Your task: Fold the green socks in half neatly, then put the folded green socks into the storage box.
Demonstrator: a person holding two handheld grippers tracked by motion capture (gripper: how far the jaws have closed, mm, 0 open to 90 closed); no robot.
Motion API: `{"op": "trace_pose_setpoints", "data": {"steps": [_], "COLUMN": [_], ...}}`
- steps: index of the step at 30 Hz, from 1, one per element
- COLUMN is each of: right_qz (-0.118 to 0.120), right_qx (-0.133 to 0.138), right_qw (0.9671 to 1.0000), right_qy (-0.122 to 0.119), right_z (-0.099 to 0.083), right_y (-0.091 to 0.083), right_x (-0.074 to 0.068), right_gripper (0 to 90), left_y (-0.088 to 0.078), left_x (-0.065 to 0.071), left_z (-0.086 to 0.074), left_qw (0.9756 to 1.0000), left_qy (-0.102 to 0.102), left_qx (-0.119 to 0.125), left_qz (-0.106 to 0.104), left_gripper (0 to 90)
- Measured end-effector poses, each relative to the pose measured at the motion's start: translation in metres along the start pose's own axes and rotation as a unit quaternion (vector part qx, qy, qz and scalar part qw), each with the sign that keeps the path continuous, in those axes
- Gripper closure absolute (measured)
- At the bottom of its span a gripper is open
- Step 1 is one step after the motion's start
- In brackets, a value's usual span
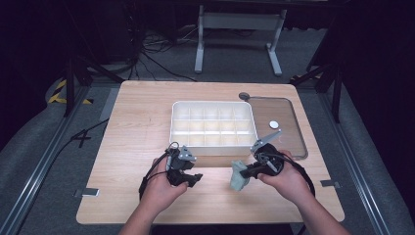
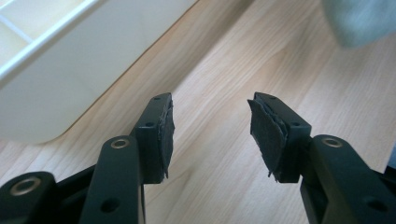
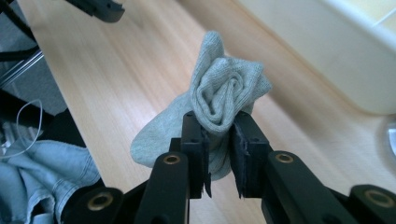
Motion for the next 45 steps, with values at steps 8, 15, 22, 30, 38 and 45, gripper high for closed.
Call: {"op": "trace_pose_setpoints", "data": {"steps": [8, 15, 22, 30, 38, 45], "right_qz": [-0.029, -0.044, -0.069, -0.111, -0.135, -0.152], "right_qx": [0.022, 0.037, 0.047, 0.065, 0.075, 0.076], "right_qw": [0.9993, 0.9984, 0.9965, 0.9905, 0.9864, 0.9832], "right_qy": [-0.001, -0.004, -0.006, -0.046, -0.056, -0.067], "right_z": [0.022, 0.035, 0.049, 0.068, 0.083, 0.089], "right_y": [-0.025, -0.037, -0.046, -0.058, -0.065, -0.064], "right_x": [0.009, 0.014, 0.025, 0.041, 0.059, 0.071], "right_gripper": [76.5, 76.3, 76.0, 75.6, 75.2, 74.9], "left_y": [-0.002, -0.003, -0.005, -0.006, -0.007, -0.008], "left_x": [-0.003, -0.005, -0.007, -0.007, -0.008, -0.010], "left_z": [-0.001, -0.002, -0.003, -0.004, -0.005, -0.005], "left_qw": [1.0000, 1.0000, 0.9999, 0.9999, 0.9998, 0.9998], "left_qy": [-0.006, -0.009, -0.012, -0.015, -0.020, -0.020], "left_qx": [0.000, 0.003, 0.005, 0.004, 0.006, 0.007], "left_qz": [-0.003, -0.001, 0.000, -0.004, -0.002, 0.000], "left_gripper": [50.7, 50.7, 50.7, 52.8, 52.8, 52.9]}}
Point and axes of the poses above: each handheld gripper's, and its own axes: y roughly forward along the jaws, z roughly out of its top, x roughly to its right, the point moved 10 cm from there along y, roughly forward along the jaws, and after that the axes turned 11 degrees about y, right-handed, at the moved point
